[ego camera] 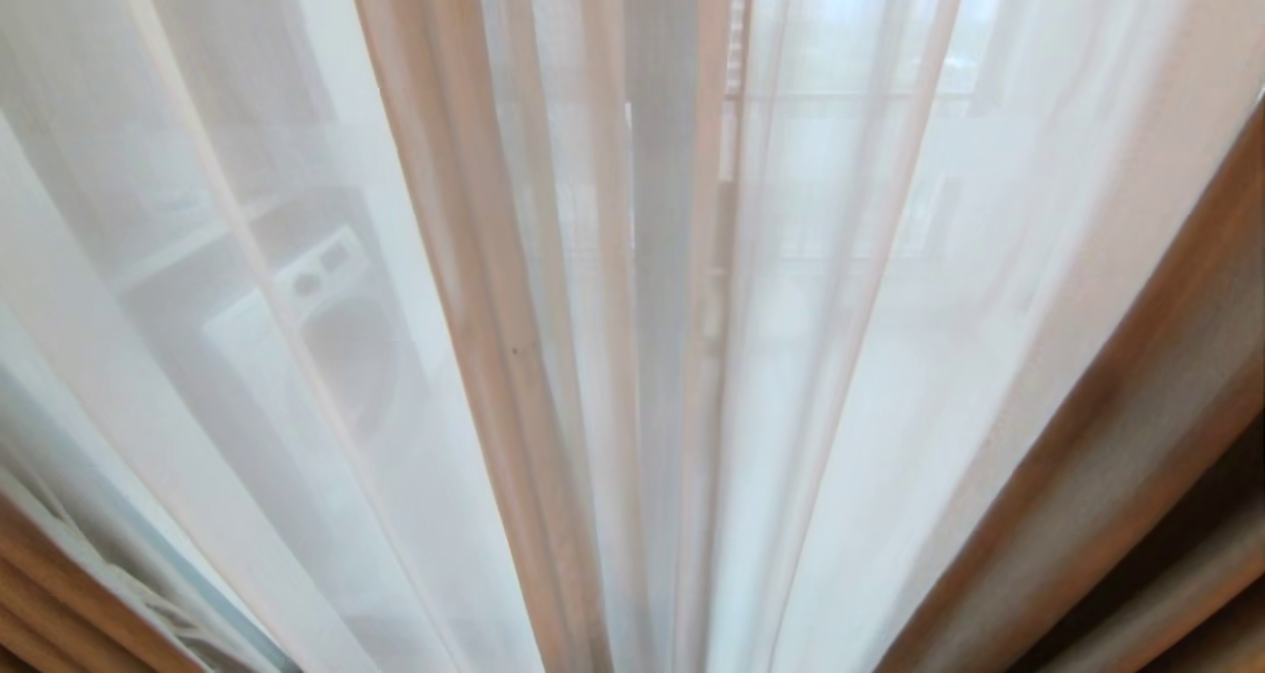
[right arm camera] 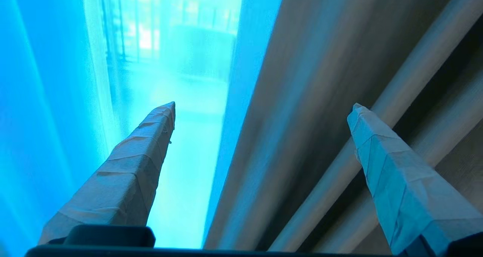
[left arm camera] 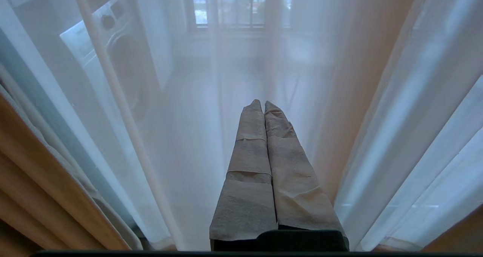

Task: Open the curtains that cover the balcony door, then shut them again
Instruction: Pull the outer curtains open on both sides

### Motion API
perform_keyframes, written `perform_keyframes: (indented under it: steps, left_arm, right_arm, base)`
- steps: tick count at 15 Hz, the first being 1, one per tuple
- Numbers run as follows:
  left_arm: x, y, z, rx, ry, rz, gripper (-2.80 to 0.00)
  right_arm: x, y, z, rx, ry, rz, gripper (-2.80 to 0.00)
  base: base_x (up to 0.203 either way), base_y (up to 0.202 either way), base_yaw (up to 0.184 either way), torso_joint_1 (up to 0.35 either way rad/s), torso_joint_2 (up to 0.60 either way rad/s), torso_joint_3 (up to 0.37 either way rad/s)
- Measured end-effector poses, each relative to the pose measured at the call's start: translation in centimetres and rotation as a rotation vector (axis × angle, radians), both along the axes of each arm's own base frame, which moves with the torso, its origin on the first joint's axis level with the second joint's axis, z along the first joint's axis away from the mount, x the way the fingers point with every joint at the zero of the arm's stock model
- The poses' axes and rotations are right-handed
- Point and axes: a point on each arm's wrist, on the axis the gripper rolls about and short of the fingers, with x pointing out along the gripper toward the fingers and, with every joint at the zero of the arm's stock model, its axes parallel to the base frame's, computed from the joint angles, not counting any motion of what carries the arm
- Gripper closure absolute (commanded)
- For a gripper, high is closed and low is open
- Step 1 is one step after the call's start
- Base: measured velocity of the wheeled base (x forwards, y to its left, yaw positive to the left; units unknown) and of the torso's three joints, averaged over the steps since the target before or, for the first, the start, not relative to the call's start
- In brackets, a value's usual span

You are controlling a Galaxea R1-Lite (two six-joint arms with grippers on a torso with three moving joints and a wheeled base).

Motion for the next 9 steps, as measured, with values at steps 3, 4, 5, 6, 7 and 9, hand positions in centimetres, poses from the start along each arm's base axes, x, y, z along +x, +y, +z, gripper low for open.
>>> perform_keyframes:
  steps: [3,4,5,6,7,9]
  left_arm:
    - [0.0,0.0,0.0,0.000,0.000,0.000,0.00]
    - [0.0,0.0,0.0,0.000,0.000,0.000,0.00]
    - [0.0,0.0,0.0,0.000,0.000,0.000,0.00]
    - [0.0,0.0,0.0,0.000,0.000,0.000,0.00]
    - [0.0,0.0,0.0,0.000,0.000,0.000,0.00]
    - [0.0,0.0,0.0,0.000,0.000,0.000,0.00]
  right_arm:
    - [-1.1,0.2,-1.5,-0.039,0.004,-0.011,-2.80]
    - [-1.2,0.0,-1.9,-0.042,0.009,-0.016,0.00]
    - [-1.2,-0.1,-2.3,-0.040,0.015,-0.019,0.00]
    - [-1.2,-0.3,-2.7,-0.035,0.023,-0.020,0.00]
    - [-1.2,-0.4,-2.9,-0.031,0.031,-0.016,0.00]
    - [-1.1,-0.5,-3.4,-0.029,0.045,0.026,0.00]
  base:
    - [0.000,0.000,0.000,0.000,0.00,0.000]
    - [0.000,0.000,0.000,0.000,0.00,0.000]
    - [0.000,0.000,0.000,0.000,0.00,0.000]
    - [0.000,0.000,0.000,0.000,0.00,0.000]
    - [0.000,0.000,0.000,0.000,0.00,0.000]
    - [0.000,0.000,0.000,0.000,0.00,0.000]
